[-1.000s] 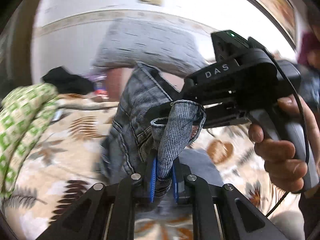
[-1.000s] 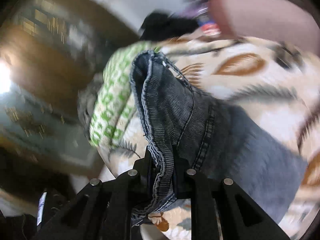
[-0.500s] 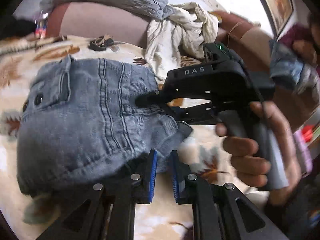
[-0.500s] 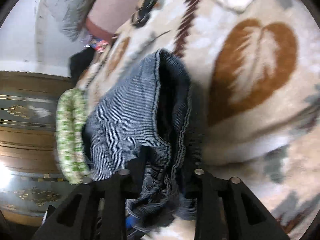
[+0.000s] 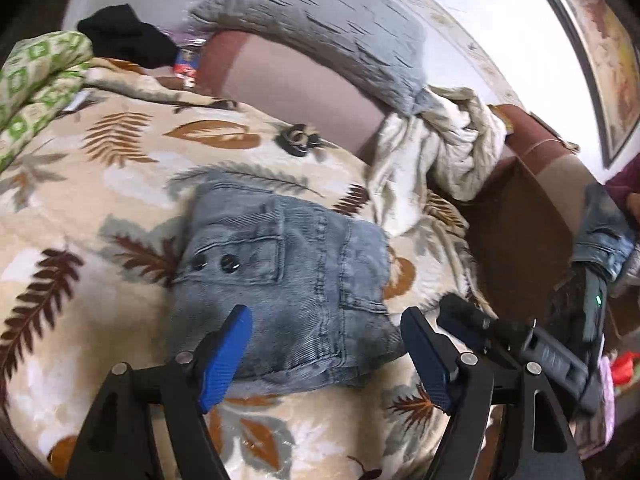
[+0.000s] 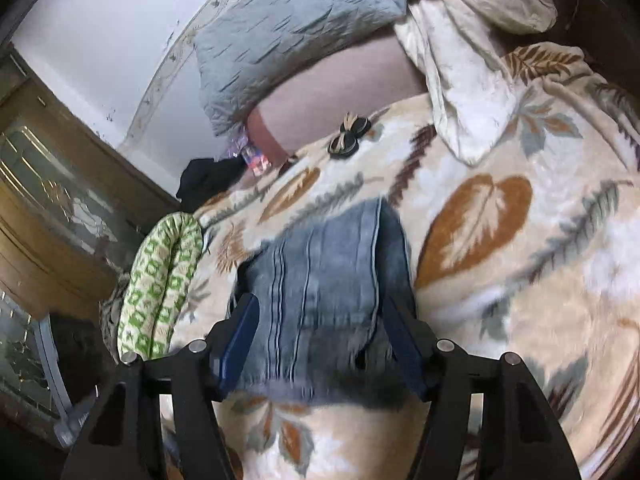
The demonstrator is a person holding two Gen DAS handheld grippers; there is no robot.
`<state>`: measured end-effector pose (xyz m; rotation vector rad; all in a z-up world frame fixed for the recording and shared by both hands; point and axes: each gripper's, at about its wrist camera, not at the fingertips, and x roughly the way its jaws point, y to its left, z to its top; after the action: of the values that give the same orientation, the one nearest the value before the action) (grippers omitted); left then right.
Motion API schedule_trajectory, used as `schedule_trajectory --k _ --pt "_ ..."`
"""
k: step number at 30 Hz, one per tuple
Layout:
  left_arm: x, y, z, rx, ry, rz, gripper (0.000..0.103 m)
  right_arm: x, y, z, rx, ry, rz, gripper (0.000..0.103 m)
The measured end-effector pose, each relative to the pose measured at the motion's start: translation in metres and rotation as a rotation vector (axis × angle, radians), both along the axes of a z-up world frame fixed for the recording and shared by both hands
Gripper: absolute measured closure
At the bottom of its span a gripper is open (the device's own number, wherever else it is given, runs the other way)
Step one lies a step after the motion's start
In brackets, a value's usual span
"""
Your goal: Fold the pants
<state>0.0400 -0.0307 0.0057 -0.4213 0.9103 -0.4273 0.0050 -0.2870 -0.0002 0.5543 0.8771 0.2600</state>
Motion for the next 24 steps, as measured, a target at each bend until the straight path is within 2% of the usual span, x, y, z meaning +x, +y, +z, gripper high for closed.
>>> schedule_trajectory --k 3,7,12,18,24 --pt "-0.006 -0.001 -0.004 0.018 0.012 0.039 0.023 -0.006 0.017 -0.005 -0.025 0.015 0.005 0.038" --pt "-0.015 0.003 -0.002 -0.011 0.038 0.068 0.023 -0.019 0.021 -0.01 0.019 0.02 -0.013 0.038" --pt "-0.019 0.009 -0.006 -0.03 0.069 0.106 0.023 -0.033 0.025 -0.008 0.009 -0.001 -0.023 0.038" --pt "-0.018 0.006 -0.008 0.001 0.068 0.103 0.023 -0.034 0.035 -0.005 -0.021 -0.022 -0.005 0.038" --pt "-0.018 0.008 -0.013 -0.026 0.081 0.097 0.023 -0.032 0.041 -0.005 -0.034 -0.023 0.007 0.038"
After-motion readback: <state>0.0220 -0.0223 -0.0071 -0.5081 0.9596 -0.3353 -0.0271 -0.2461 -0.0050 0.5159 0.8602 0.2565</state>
